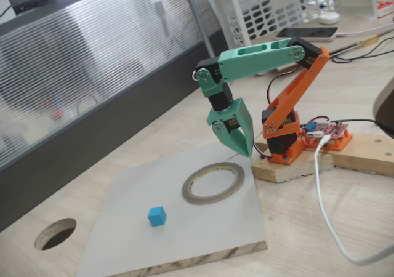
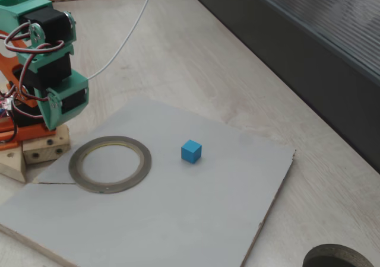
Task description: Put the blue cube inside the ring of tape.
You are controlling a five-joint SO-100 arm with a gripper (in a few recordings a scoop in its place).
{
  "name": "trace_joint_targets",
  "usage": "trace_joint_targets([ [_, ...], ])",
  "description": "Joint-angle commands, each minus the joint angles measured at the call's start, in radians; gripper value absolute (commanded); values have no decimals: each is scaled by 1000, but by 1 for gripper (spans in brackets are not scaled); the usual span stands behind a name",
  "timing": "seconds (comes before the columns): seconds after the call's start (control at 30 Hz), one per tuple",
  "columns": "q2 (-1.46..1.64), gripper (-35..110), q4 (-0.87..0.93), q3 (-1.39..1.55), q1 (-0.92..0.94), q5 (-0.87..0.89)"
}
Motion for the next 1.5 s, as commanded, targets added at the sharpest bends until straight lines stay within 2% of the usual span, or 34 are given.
trace_joint_targets([
  [0.0,9,0,18,3,12,15],
  [0.77,8,0,18,3,3,15],
  [1.1,-28,0,14,-189,-5,6],
  [1.3,-207,0,15,-337,-222,15],
  [1.47,-270,0,15,-410,-296,9],
])
